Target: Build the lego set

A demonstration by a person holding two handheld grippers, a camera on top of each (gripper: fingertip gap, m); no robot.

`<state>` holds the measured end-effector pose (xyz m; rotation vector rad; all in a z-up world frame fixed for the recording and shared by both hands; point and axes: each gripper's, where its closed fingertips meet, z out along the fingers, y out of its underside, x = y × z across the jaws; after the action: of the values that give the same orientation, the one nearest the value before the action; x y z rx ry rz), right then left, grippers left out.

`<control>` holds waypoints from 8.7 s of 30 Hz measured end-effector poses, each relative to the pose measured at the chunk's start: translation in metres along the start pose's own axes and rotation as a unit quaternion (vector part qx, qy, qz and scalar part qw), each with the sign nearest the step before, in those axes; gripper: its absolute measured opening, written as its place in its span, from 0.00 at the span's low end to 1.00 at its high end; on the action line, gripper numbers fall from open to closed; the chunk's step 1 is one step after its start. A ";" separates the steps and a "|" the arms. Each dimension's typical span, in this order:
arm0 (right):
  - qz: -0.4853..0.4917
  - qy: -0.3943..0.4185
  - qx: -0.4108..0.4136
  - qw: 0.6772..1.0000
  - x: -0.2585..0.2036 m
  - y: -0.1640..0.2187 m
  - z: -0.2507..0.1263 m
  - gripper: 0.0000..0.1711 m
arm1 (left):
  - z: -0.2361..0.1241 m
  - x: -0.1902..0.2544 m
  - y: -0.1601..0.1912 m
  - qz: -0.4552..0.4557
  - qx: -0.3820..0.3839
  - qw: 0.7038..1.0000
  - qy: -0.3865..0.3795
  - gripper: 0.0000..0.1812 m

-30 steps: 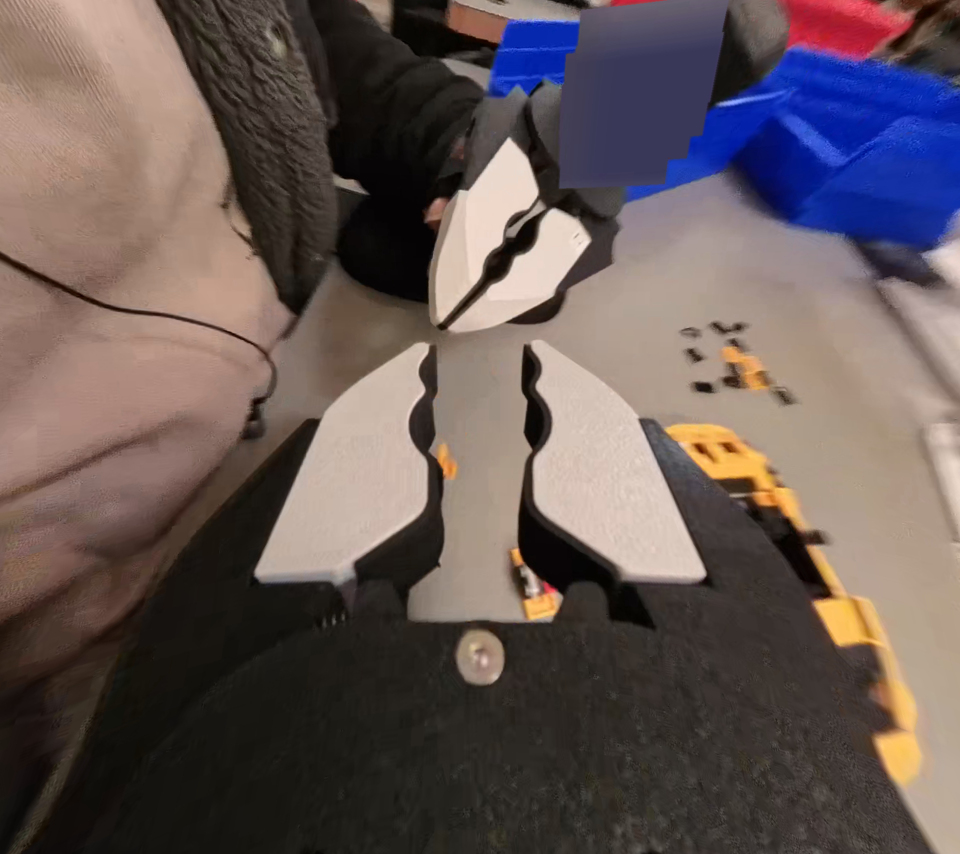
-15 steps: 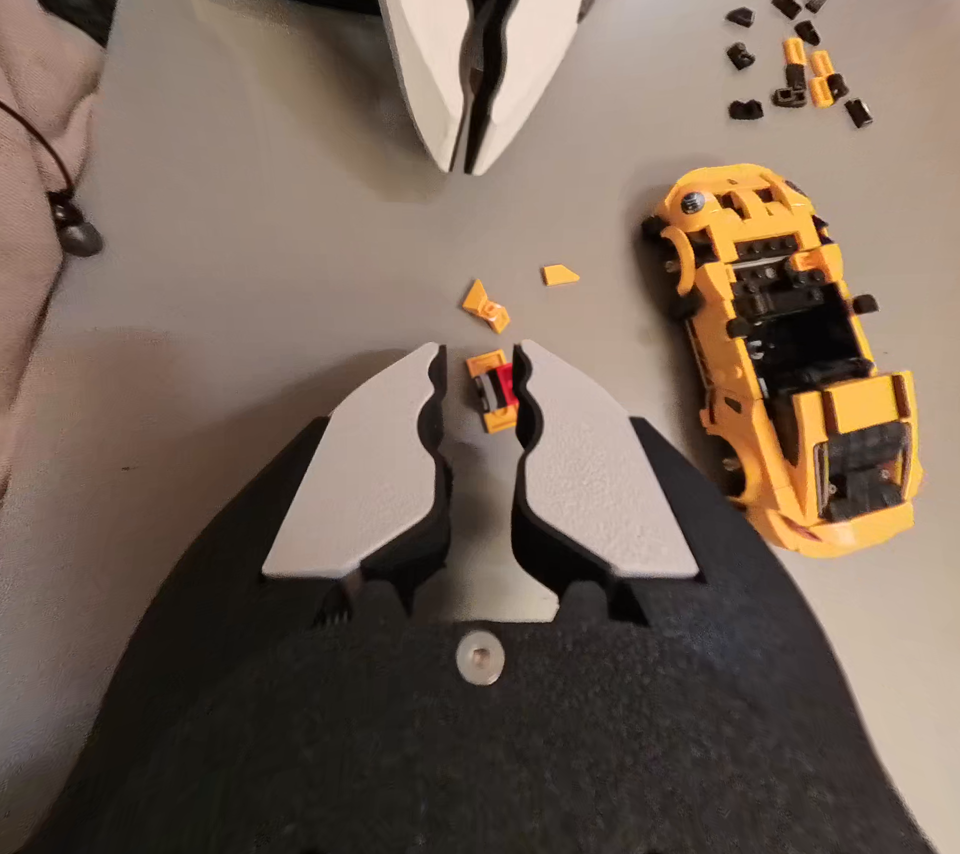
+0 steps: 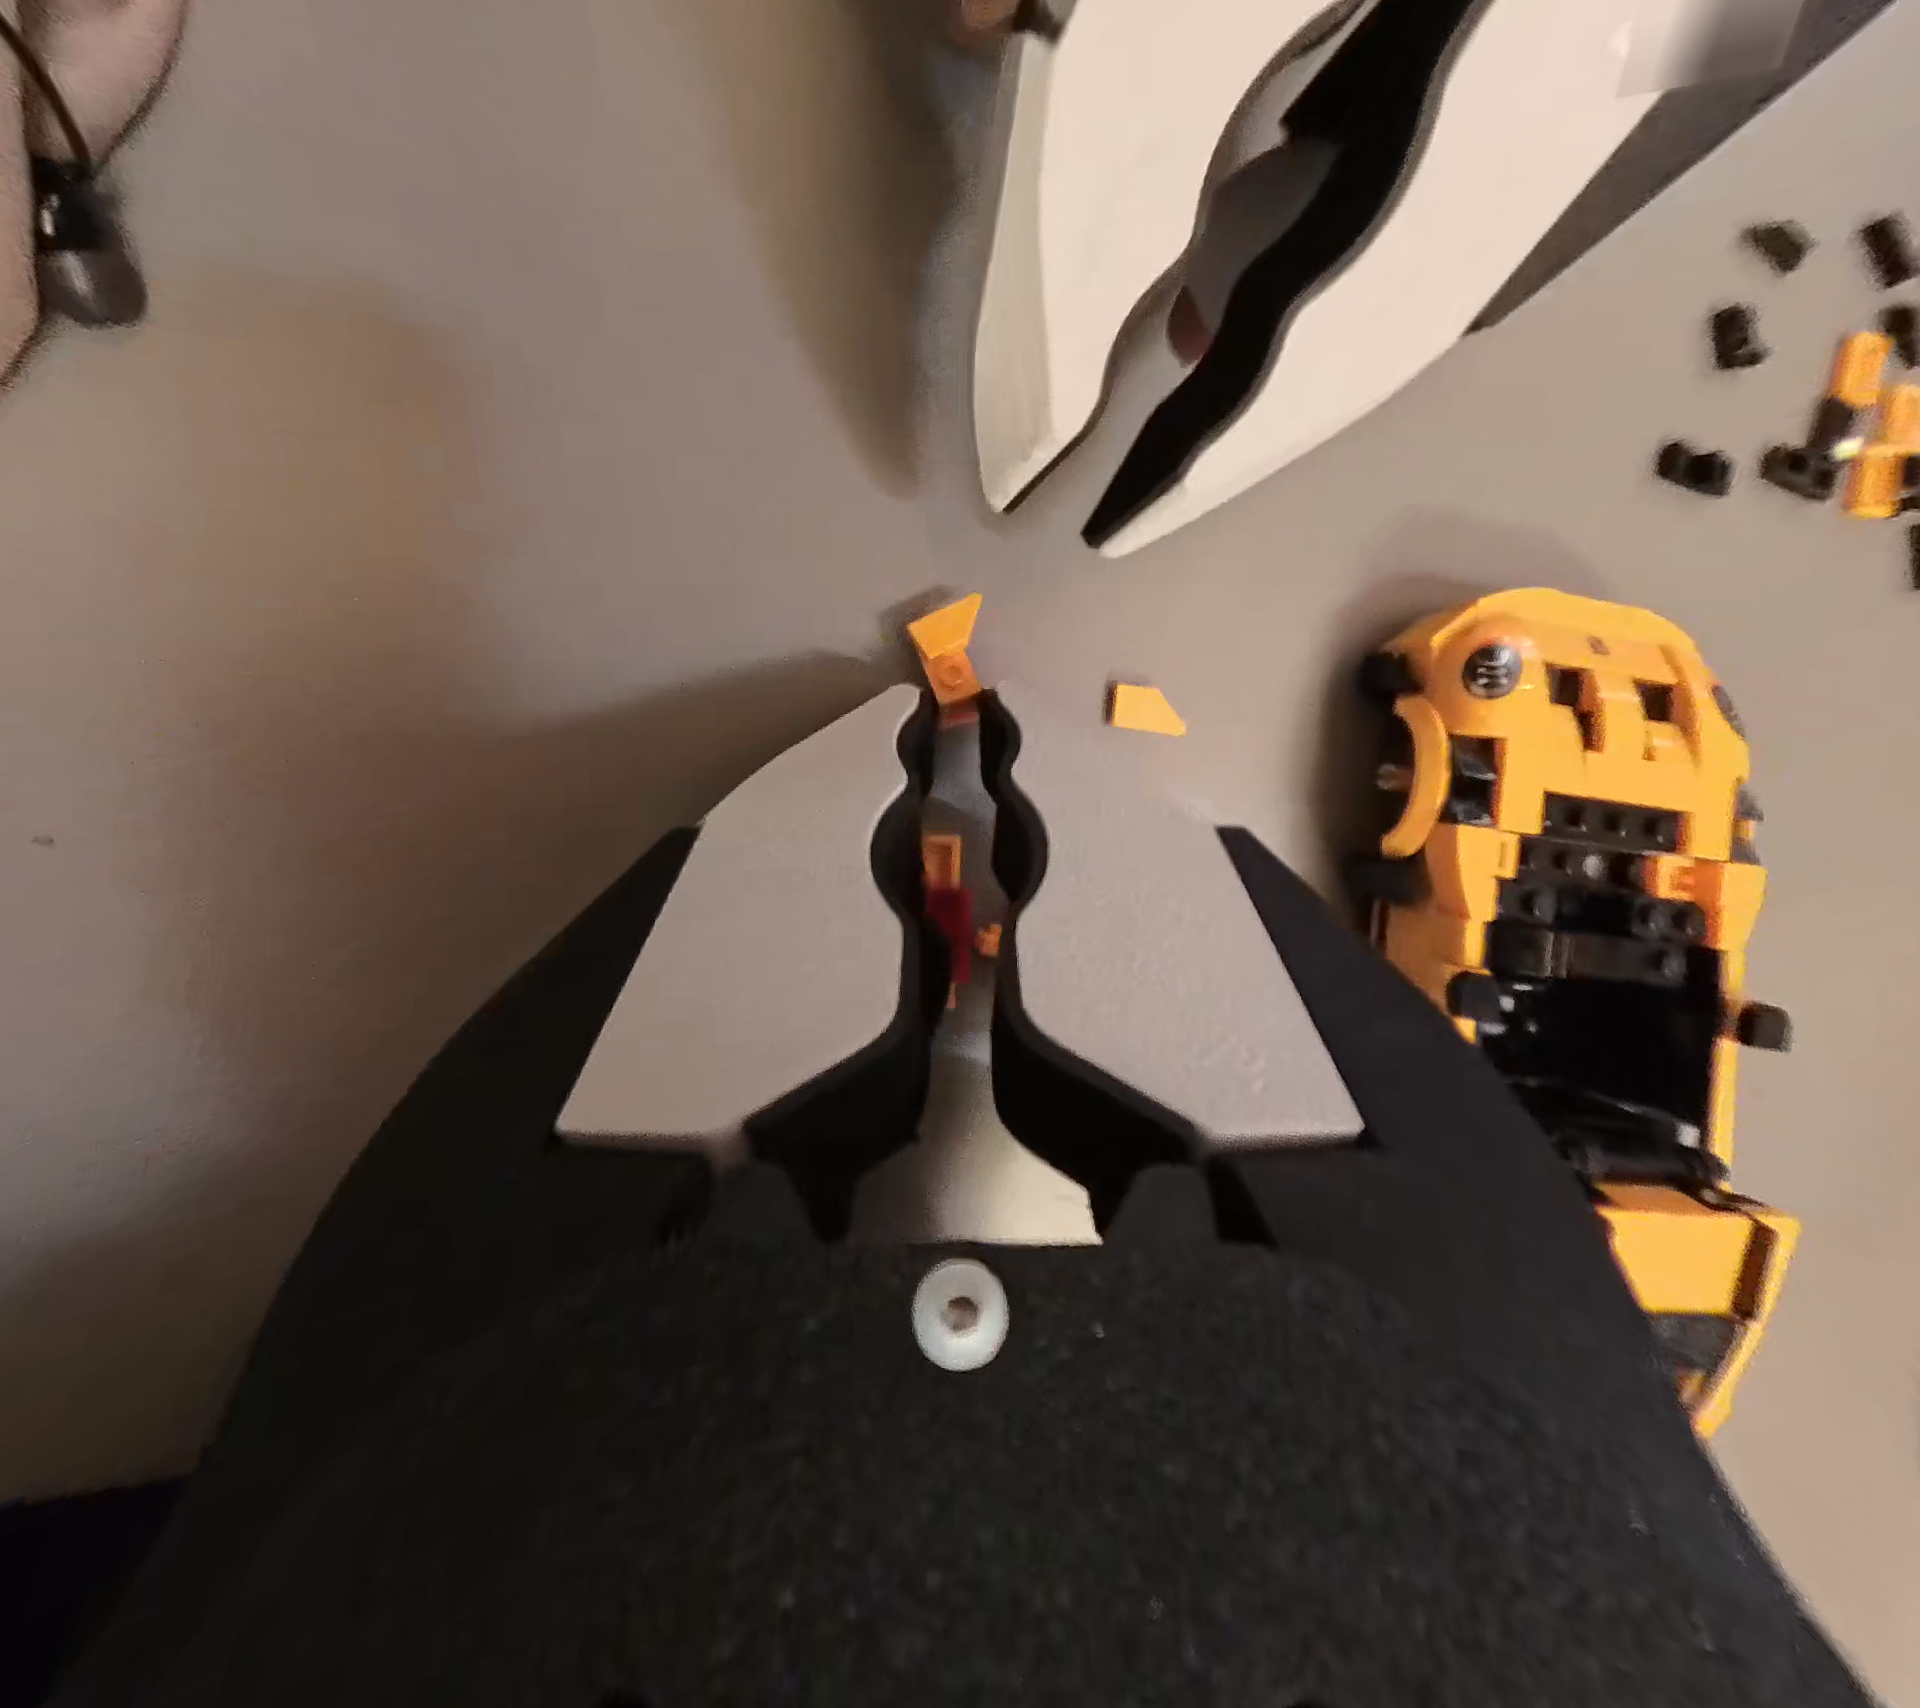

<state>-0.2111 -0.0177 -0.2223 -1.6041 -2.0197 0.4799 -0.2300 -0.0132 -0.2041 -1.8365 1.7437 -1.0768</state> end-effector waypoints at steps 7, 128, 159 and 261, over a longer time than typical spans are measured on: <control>-0.074 0.269 0.076 0.957 0.026 -0.036 -0.043 0.04 | -0.016 0.014 -0.032 -0.076 0.109 0.988 0.083 0.10; -0.280 0.403 -0.031 0.871 -0.001 -0.014 -0.070 0.04 | 0.007 0.037 -0.060 0.046 0.067 0.995 0.050 0.07; 0.206 0.166 0.235 0.935 0.021 -0.011 -0.077 0.20 | 0.009 -0.016 -0.047 0.328 0.051 0.911 -0.243 0.02; 0.046 0.062 0.303 0.950 0.001 -0.031 -0.078 0.04 | 0.001 0.033 -0.069 0.162 0.185 0.969 0.004 0.08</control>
<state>-0.1893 -0.0272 -0.1415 -1.3030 -1.5018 0.9064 -0.1853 -0.0343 -0.1458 -1.2735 1.6391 -1.1779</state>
